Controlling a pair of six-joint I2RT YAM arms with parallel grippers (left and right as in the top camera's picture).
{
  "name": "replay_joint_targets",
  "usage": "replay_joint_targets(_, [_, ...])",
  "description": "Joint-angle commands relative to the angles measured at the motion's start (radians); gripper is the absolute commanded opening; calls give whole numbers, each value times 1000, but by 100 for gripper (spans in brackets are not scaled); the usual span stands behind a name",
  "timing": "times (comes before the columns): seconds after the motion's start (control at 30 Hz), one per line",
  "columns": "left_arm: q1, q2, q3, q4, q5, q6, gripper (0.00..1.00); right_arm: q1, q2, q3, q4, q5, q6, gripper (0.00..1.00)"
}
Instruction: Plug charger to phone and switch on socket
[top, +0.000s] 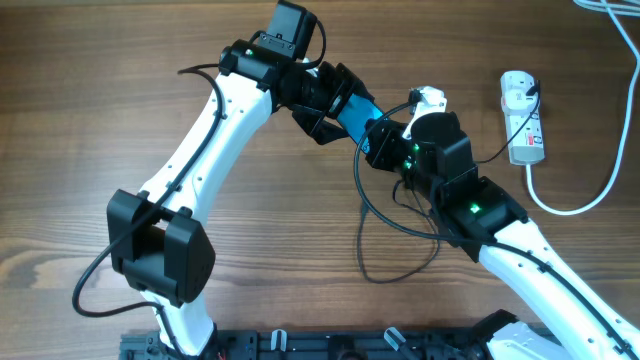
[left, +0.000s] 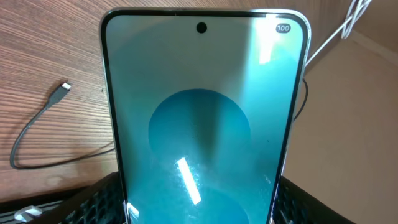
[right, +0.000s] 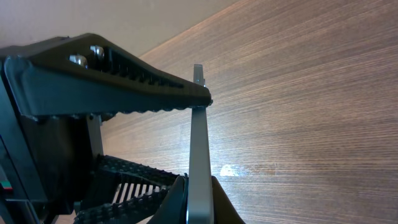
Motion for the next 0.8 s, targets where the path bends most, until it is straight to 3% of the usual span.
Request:
replay_joint_targets(0.0, [-7,-37,9,3,25,-8,86,6,1,16,8,-21,-14,5])
replay_joint_targets(0.03, [-7,-37,9,3,25,-8,97,6,1,16,5,-21,10,5])
replay_joint_targets(0.17, [-7,-37,9,9,24,-7,100,6,1,16,4,3,168,4])
replay_joint_targets(0.33, [-7,-37,9,10,-2,-8,100,5,-16,16,4,182,624,4])
replay_joint_targets(0.5, [-7,-37,9,33,25,-18,98,5,-21,16,-1,163,1159,4])
replay_joint_targets(0.6, [-7,-37,9,61,84,-106,75,5,-21,16,-5,98,1306,4])
replay_joint_targets(0.7, [-7,-37,9,74,107,-147,55,4,-21,16,10,96,1313,4])
replay_joint_targets(0.77, [-7,-37,9,74,107,-147,52,4,-21,16,19,105,1313,4])
